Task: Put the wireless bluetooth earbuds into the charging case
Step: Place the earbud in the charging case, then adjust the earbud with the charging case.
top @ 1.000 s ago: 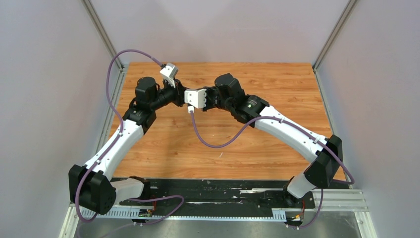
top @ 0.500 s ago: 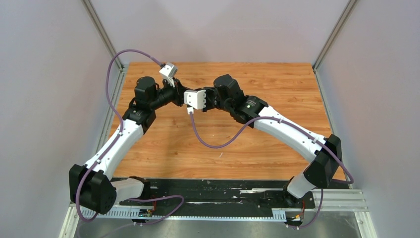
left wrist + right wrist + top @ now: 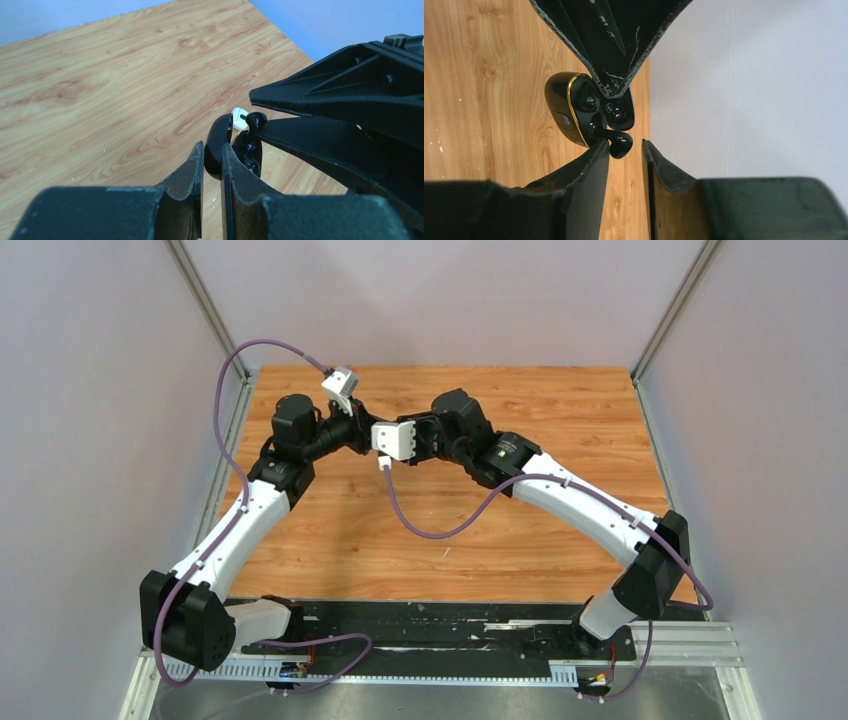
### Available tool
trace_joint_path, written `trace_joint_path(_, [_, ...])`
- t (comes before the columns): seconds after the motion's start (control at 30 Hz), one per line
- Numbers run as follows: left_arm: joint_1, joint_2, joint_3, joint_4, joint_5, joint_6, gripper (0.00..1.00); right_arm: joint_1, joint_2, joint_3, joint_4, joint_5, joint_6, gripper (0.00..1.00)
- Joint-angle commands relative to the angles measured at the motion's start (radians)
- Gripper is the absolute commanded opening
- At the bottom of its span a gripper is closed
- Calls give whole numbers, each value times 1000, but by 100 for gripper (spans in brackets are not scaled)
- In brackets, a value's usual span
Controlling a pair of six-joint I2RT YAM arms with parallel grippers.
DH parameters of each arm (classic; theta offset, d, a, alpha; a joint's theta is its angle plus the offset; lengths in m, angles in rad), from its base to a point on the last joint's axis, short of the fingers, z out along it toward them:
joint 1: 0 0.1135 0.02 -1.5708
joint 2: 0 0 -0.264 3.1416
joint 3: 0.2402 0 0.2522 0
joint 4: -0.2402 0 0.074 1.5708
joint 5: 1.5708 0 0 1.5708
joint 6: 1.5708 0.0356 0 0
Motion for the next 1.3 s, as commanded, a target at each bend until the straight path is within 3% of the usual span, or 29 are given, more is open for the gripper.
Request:
trace_joint_path(0.0, [0, -10, 18, 87, 23, 44, 0, 2, -29, 78, -46, -97, 87, 37])
trace_joint_path(0.13, [0, -8, 14, 116, 37, 70, 0, -11, -20, 153, -155, -192, 179, 48])
trace_joint_path(0.37, [0, -1, 11, 151, 65, 92, 0, -43, 8, 234, -251, -285, 331, 49])
trace_joint_path(0.57, [0, -8, -2, 155, 107, 156, 0, -211, 19, 455, -328, -618, 650, 61])
trace_joint_path(0.67, [1, -15, -5, 142, 145, 196, 0, -280, 1, 445, -328, -685, 699, 69])
trace_joint_path(0.87, [0, -41, -11, 141, 261, 241, 0, -341, -24, 307, -351, -743, 684, 74])
trace_joint_path(1.03, [1, -68, -9, 120, 357, 288, 0, -342, -4, 250, -351, -625, 659, 72])
trace_joint_path(1.27, [-1, -85, 9, 44, 396, 356, 0, -334, 67, 305, -353, -532, 677, 69])
